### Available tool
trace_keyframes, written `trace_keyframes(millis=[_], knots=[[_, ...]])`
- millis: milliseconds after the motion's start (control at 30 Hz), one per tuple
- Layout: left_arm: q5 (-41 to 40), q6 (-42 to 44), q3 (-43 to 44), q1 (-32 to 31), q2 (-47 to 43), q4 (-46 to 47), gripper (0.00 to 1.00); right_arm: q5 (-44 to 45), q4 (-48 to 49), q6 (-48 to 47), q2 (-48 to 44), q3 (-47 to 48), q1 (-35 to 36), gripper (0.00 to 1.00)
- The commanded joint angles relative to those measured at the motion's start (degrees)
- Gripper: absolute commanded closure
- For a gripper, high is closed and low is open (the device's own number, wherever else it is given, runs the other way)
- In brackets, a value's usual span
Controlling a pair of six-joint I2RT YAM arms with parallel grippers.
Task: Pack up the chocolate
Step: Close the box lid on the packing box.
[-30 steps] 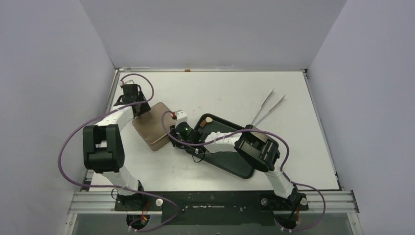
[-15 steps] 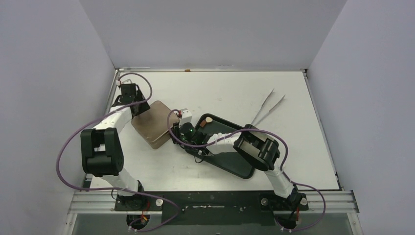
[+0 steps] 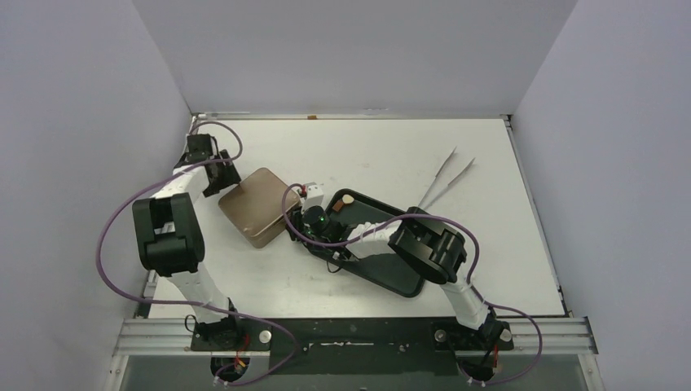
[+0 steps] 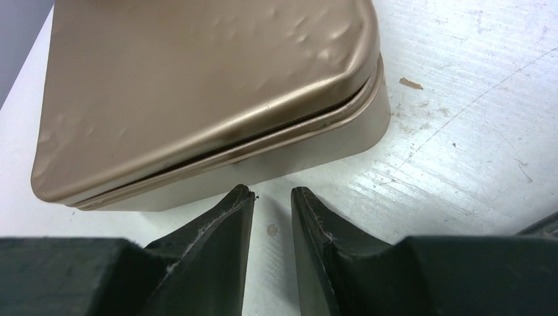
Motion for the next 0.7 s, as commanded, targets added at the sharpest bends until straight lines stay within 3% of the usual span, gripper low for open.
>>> trace_keyframes(millis=[0, 433, 667], knots=[[7.27, 3.29, 3.84, 0.39, 2.84, -3.46, 0.39, 0.33, 2.63, 0.69, -2.61, 1.56, -0.2, 0.7], [13.68, -0.22, 2.89, 0.47, -2.45, -3.19, 0.44, -0.63, 1.79, 0.81, -0.59, 3.38, -0.66, 0.69], [14.88, -1.58, 0.63, 0.64, -5.18, -0.05, 0.45, -1.23, 1.9, 0.68, -1.75, 3.07, -0.9, 0.63]])
